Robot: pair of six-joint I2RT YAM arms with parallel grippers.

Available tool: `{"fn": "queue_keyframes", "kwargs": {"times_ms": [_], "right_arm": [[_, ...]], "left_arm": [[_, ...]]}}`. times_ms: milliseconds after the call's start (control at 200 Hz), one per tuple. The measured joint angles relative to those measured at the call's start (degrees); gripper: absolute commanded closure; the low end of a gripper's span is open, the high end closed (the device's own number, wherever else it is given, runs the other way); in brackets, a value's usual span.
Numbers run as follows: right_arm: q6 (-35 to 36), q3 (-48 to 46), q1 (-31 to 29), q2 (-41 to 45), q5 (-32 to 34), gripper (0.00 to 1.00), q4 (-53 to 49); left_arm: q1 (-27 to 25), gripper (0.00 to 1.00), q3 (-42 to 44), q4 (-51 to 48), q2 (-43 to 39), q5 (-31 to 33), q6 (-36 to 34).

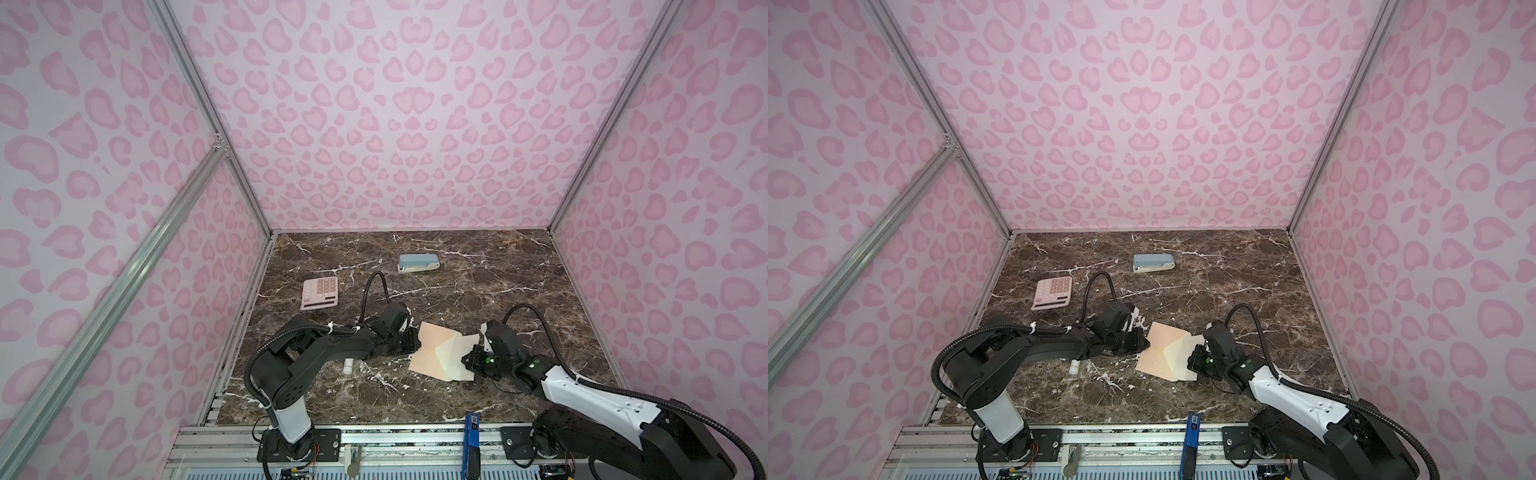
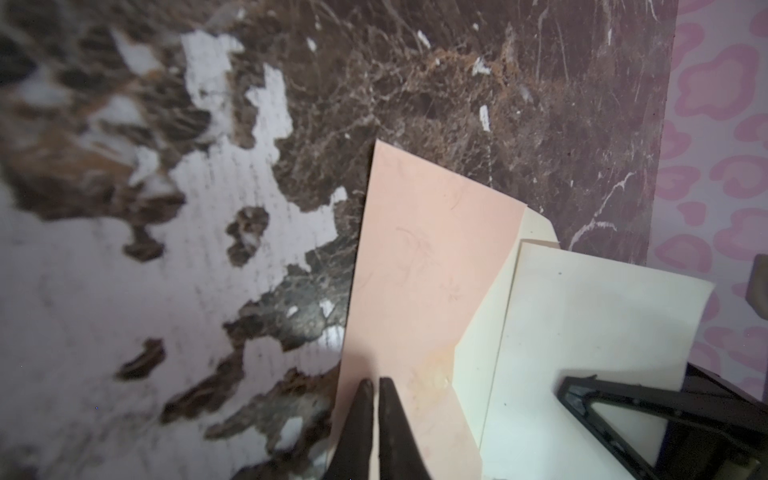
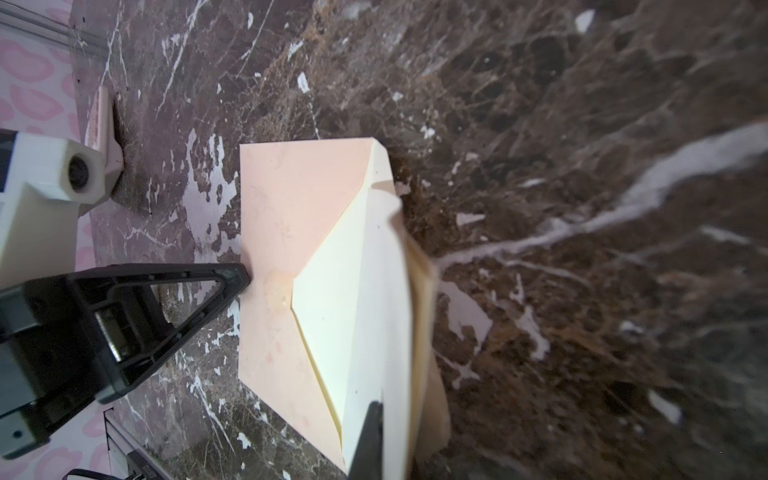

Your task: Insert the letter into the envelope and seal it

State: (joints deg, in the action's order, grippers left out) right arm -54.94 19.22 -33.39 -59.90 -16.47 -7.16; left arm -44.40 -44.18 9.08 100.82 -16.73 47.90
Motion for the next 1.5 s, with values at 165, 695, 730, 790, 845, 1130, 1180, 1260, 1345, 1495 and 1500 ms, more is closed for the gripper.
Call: {"fn": "queue_keyframes", "kwargs": {"times_ms": [165, 695, 730, 790, 845, 1130, 1180, 1260, 1345, 1495, 1500], "right_arm": [[-0.2, 0.0, 0.0, -0.6, 0.2, 1.0, -0.5], [-0.3, 1.0, 0.0, -5.3, 0.3, 1.0, 0.5], [-0.3, 1.1, 0.0, -5.6, 0.3, 1.0, 0.6], [0.0, 1.3, 0.1, -6.2, 0.3, 1.0, 0.9], [0.1, 1.6, 0.2, -6.7, 0.1, 1.0, 0.9], [0.9, 3.1, 1.0, -9.1, -0.4, 1.0, 1.7], [1.1, 3.3, 1.1, -9.6, -0.5, 1.0, 1.8], [1.2, 3.5, 1.1, -10.2, -0.6, 1.0, 2.2], [1.6, 3.8, 1.1, -11.5, -1.1, 1.0, 3.1], [2.1, 4.3, 0.7, -13.6, -1.8, 1.0, 4.8], [2.1, 4.4, 0.7, -13.7, -1.8, 1.0, 4.8]], "left_arm": [[0.0, 0.9, -0.3, -0.2, 0.3, -0.2, 0.0], [0.0, 0.91, -0.3, -0.2, 0.2, -0.2, -0.2], [0.0, 0.91, -0.3, -0.2, 0.2, -0.2, -0.3], [0.0, 0.91, -0.3, -0.2, 0.2, -0.2, -0.5], [0.0, 0.91, -0.3, -0.2, 0.2, -0.2, -0.7], [0.0, 0.91, -0.4, -0.3, 0.2, -0.3, -1.3], [0.0, 0.91, -0.5, -0.4, 0.2, -0.3, -1.5], [0.0, 0.91, -0.5, -0.4, 0.2, -0.3, -1.5], [0.0, 0.91, -0.5, -0.4, 0.2, -0.3, -1.5], [0.0, 0.91, -0.5, -0.3, 0.5, -0.4, -1.5], [0.0, 0.91, -0.5, -0.3, 0.5, -0.4, -1.5]]}}
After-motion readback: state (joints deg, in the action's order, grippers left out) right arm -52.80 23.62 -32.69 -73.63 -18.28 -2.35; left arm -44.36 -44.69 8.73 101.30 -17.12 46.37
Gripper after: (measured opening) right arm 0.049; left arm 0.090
